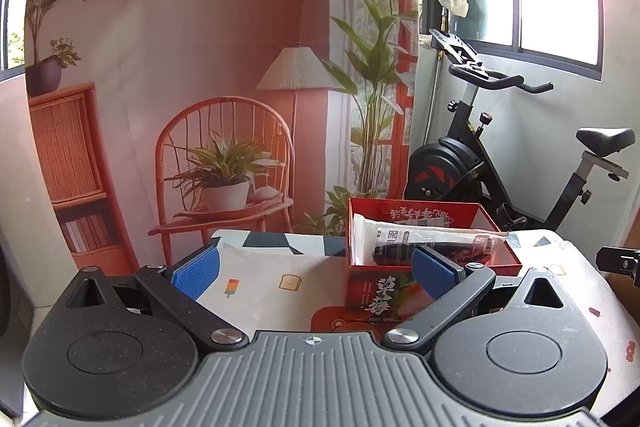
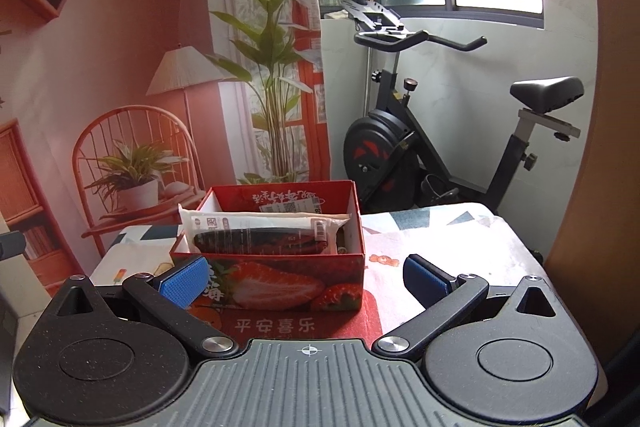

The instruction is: Organize soft objects

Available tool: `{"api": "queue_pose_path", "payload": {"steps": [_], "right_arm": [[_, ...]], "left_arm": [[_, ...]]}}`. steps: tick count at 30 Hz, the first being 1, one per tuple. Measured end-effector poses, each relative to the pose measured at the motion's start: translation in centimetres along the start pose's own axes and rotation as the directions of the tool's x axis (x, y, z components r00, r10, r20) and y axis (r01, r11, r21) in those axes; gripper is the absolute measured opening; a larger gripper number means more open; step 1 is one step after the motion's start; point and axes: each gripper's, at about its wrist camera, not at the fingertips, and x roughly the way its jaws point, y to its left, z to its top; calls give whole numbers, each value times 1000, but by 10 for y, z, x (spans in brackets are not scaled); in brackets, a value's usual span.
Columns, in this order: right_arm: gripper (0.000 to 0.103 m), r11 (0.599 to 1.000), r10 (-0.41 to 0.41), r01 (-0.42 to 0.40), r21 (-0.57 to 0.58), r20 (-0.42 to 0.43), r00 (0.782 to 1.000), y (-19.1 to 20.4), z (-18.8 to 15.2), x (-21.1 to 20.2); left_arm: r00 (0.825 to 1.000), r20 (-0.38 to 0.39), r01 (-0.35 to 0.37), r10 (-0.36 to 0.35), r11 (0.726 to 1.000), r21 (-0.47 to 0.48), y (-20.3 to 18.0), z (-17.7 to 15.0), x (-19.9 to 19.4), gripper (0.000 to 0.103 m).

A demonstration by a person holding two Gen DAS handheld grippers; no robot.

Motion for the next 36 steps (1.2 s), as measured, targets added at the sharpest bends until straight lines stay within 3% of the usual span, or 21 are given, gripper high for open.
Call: {"api": "queue_pose_path", "payload": {"steps": [12,36], "right_arm": [[103,1000,-11,12,-19,47,999,1,-12,-46],[103,998,-44,46,-31,67,997,-2,-14,-51]], "left_arm": [[999,28,30,-30,1000,0,-1,-10,-37,103],[999,25,40,-40,999,6,-1,-12,-37,103]]}}
